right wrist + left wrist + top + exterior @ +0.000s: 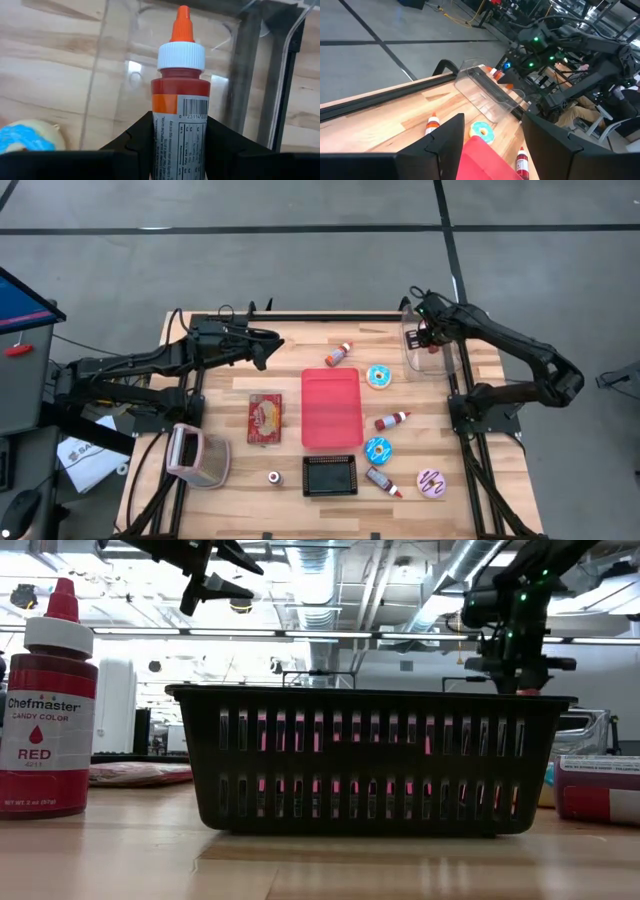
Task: Pick & Place Food Item
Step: Put the left orange food coloring bottle into the transparent bin, then put the orange food coloring bottle into the transparent bin
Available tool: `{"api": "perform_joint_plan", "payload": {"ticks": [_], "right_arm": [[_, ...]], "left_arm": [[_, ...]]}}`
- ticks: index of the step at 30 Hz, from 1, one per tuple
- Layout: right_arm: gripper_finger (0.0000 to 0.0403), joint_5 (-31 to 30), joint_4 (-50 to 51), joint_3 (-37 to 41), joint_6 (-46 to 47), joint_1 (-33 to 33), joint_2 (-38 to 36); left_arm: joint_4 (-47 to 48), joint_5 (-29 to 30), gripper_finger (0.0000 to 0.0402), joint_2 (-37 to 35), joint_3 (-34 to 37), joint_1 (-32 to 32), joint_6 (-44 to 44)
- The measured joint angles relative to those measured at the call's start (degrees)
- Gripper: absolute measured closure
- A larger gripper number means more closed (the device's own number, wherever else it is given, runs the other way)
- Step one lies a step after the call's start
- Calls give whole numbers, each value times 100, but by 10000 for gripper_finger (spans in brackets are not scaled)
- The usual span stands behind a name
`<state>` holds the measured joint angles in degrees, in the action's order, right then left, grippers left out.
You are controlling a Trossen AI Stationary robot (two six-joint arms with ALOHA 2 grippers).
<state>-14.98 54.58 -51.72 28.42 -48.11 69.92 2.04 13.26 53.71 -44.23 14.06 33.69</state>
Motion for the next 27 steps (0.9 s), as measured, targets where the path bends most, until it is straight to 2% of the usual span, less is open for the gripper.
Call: {"api": "perform_joint_plan", "payload": {"ticks": [8,18,23,27], "right_arm": [[277,15,-179,35,-186,-184,300],[209,-4,-369,33,-250,-233,327],[199,18,-386,33,-298,-226,315],[198,127,-400,33,-296,-2,99]], "left_arm": [[2,-1,201,0,0,-114,112],[7,0,198,0,0,-457,116],[-6,46,197,44,0,-575,107],[-12,46,197,367,-10,-652,-6]]}}
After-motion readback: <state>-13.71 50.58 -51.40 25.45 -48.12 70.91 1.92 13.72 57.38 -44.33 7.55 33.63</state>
